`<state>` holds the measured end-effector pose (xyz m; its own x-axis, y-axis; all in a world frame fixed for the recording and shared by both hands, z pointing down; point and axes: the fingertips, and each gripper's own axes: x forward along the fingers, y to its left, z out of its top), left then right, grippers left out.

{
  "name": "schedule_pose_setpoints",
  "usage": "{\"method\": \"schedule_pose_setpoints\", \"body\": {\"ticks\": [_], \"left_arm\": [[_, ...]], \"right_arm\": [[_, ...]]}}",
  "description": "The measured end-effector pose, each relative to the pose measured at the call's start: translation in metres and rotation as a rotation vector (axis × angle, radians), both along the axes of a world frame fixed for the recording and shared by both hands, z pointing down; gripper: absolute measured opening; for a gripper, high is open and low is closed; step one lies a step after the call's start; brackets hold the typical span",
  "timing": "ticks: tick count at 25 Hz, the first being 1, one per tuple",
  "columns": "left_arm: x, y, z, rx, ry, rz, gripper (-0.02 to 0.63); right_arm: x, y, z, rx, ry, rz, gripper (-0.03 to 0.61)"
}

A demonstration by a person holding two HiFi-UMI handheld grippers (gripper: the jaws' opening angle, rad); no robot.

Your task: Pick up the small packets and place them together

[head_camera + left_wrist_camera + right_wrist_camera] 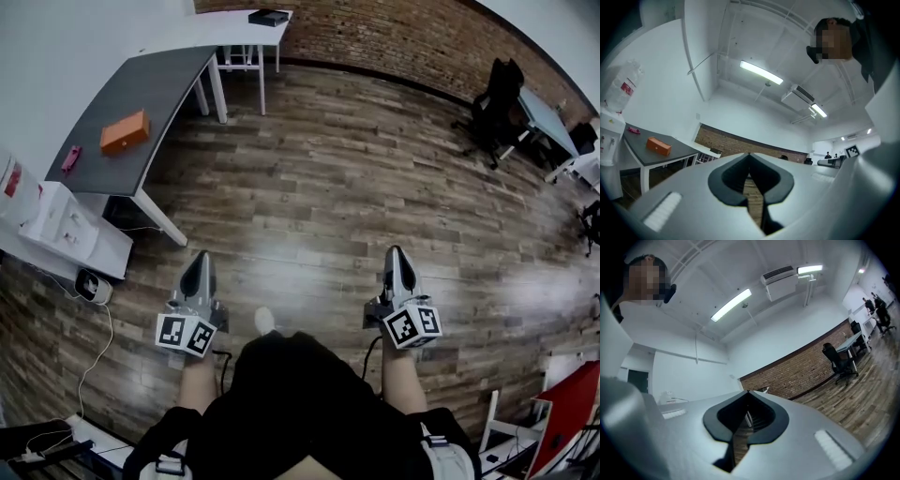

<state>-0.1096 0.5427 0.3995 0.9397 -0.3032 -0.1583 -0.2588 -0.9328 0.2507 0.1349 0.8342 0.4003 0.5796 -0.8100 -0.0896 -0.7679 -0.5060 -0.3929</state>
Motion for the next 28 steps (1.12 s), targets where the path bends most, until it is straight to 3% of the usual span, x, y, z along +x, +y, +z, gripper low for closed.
{"method": "schedule_pose_setpoints", "body": {"ticks": [5, 11, 15, 20, 28], "left_arm": [[0.031, -0.050, -0.016, 0.055, 0.029, 0.019, 0.000], [0.055, -0.101, -0.018, 0.057, 0.034, 0.025, 0.000], [0.064, -0.121, -0.019, 0.090, 0.018, 0.029, 0.000], [0.074, -0.144, -0.010, 0.139, -0.026, 0.011, 0.000], [0.114, -0.198, -0.003, 0.129, -0.038, -0.071, 0.000]], "right_arm": [[0.029, -0.061, -0.010, -0.018, 0.021, -0.004, 0.002], [0.045, -0.146, -0.006, -0.110, 0.098, -0.050, 0.002], [0.046, -0.189, -0.001, -0.091, 0.065, -0.098, 0.002], [0.054, -0.235, 0.007, -0.060, -0.008, -0.160, 0.002], [0.111, -0.302, 0.010, -0.109, 0.090, -0.231, 0.002]]}}
